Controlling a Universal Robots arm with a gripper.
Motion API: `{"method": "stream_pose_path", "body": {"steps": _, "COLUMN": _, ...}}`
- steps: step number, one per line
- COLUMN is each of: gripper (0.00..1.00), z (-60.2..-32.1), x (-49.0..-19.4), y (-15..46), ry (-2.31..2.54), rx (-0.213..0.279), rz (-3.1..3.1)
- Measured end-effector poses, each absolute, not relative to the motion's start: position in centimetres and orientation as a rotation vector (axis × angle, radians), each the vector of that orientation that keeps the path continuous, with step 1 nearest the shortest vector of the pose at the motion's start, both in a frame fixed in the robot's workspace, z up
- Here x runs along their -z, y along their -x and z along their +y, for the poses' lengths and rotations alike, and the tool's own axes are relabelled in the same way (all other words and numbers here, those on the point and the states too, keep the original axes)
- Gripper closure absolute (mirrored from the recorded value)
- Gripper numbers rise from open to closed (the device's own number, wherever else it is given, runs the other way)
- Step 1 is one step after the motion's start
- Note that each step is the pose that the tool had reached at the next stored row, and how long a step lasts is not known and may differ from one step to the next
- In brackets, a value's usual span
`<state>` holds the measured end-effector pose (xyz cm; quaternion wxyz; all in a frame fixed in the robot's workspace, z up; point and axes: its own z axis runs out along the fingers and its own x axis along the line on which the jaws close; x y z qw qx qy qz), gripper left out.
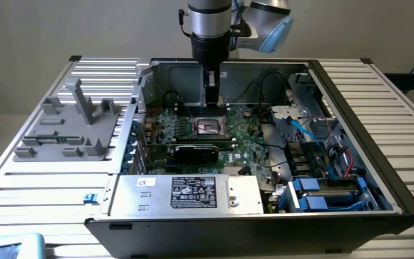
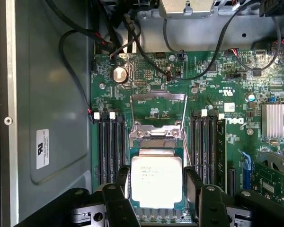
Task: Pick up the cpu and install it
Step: 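Place the cpu into insertion slot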
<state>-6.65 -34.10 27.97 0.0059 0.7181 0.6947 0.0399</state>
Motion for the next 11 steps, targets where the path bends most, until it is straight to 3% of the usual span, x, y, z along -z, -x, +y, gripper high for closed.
{"method": "stream_pose_path", "body": {"steps": 7, "gripper": 0.45, "z": -34.0, "x": -26.8, "y": 6.7, "ry": -2.243, "rx": -0.115, "rz": 2.170}}
{"method": "stream_pose_path", "body": {"steps": 11, "gripper": 0.45, "z": -34.0, "x": -26.6, "y": 6.7, "ry": -2.227, "rx": -0.082, "rz": 2.157}}
